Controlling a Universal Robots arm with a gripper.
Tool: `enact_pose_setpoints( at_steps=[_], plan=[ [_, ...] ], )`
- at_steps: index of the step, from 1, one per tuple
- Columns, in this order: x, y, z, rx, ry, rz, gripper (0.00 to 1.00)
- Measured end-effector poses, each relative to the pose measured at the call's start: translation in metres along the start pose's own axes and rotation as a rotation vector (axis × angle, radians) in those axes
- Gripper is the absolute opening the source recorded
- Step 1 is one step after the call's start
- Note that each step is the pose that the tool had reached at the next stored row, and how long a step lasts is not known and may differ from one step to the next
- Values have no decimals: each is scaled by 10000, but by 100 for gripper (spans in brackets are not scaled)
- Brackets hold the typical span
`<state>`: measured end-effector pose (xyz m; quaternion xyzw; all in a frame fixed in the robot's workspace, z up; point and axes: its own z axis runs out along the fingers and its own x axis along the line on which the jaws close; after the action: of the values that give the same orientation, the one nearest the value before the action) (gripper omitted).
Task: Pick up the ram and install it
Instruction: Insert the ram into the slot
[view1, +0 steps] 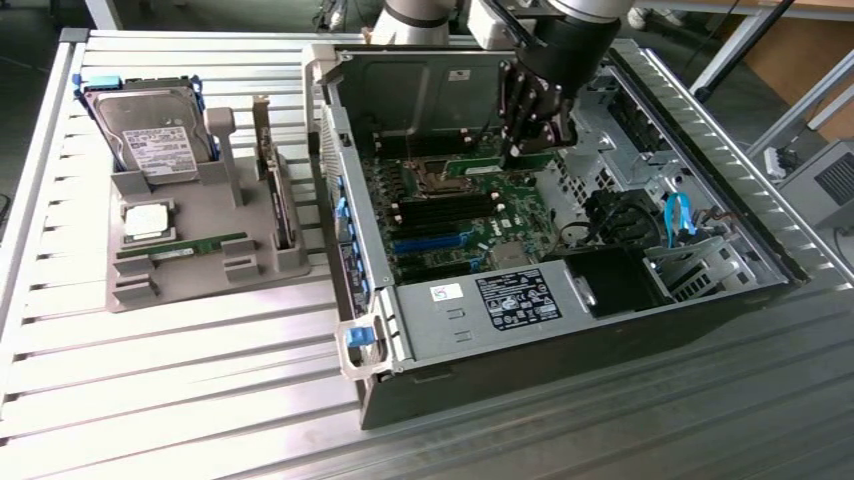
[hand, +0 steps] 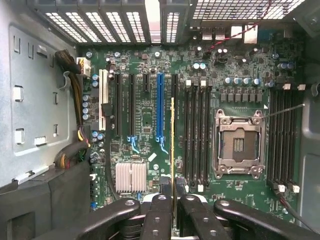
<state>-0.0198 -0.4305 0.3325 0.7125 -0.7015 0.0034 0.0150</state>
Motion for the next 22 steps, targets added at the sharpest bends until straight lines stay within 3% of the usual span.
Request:
enact_pose_setpoints(
  at_steps=[9,22],
  plan=[
    [-3,20,77,1,-49,-1,12],
    [-8,28,230,1,-51,-1,12]
  ],
)
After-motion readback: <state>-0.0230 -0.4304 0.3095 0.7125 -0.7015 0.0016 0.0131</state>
